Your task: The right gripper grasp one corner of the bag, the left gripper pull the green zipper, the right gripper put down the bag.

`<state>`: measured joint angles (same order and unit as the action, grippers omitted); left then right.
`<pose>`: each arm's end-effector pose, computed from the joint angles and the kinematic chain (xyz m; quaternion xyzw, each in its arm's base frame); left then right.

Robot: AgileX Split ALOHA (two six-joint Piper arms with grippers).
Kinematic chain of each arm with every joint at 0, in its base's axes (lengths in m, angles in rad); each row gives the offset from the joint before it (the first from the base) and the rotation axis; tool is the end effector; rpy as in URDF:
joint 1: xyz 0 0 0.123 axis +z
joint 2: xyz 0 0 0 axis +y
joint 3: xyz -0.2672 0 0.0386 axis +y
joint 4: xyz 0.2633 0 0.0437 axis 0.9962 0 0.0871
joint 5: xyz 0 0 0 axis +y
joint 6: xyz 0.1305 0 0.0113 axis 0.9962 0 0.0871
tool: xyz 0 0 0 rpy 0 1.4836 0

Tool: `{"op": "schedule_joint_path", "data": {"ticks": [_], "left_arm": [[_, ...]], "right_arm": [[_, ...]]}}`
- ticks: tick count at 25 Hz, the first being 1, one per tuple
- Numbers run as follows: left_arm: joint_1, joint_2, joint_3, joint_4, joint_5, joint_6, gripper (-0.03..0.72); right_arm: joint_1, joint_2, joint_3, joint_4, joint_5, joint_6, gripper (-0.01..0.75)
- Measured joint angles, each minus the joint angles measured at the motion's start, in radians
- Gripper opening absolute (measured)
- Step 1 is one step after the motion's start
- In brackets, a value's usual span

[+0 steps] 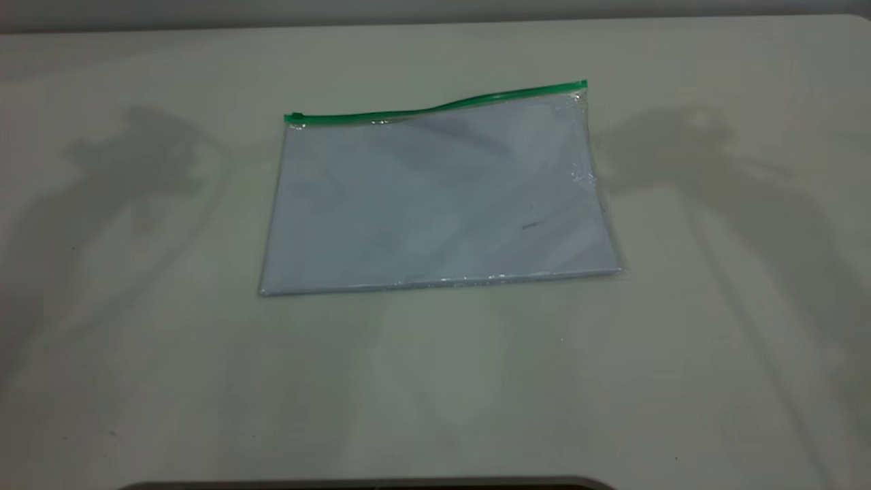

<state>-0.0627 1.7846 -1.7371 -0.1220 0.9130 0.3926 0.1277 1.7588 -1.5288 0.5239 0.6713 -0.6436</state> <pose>0.4419 -0.0404 0.3074 0.1936 0.9180 -0.0013 0.3460 0.4368 0.0972 0.2763 -0.2182 0.8802 0.1261 0.4023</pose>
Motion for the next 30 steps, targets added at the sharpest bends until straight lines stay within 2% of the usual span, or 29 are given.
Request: {"op": "schedule_joint_path", "data": {"ticks": [7,14,19,22,26,30], "left_arm": [[0.0,-0.157,0.003,0.14,0.254,-0.16,0.55],[0.0,-0.239,0.035,0.189,0.254,-0.249,0.55],[0.0,-0.394,0.23,0.188,0.254,-0.318,0.55],[0.0,-0.54,0.39,0.188,0.254,-0.328,0.55],[0.0,-0.78,0.592,0.186,0.254,-0.338,0.55],[0.0,-1.05,0.743,0.186,0.254,-0.352,0.55]], "right_arm": [[0.0,-0.196,0.0,-0.04,0.134,0.083,0.564],[-0.001,-0.287,0.001,-0.039,0.317,0.15,0.564],[-0.001,-0.312,0.001,-0.027,0.465,0.203,0.564],[-0.001,-0.333,0.023,-0.009,0.51,0.226,0.564],[-0.001,-0.406,0.132,0.01,0.511,0.231,0.564],[-0.001,-0.533,0.285,0.012,0.459,0.223,0.564]]}}
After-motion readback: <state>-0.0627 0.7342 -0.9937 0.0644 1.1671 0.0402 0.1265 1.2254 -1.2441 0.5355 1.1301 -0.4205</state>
